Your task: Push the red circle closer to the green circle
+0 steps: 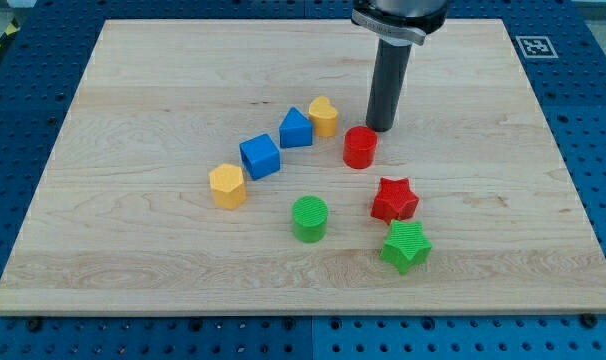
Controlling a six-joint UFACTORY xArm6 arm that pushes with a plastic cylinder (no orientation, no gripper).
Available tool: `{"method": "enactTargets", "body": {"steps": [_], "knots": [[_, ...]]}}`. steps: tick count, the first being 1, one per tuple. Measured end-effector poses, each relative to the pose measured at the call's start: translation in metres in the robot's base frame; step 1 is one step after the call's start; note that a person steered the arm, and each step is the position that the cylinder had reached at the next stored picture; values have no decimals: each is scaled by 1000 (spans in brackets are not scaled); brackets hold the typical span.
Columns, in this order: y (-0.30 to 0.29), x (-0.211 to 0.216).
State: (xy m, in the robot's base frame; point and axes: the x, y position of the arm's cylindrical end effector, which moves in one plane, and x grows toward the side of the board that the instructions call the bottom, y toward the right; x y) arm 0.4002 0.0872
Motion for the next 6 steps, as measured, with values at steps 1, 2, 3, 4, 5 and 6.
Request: {"method": "enactTargets", "body": {"steps": [1,2,3,4,5,6], "knots": [[-8,0],[-16,1],[-20,10],[-21,26],[-20,29],[9,17]]}}
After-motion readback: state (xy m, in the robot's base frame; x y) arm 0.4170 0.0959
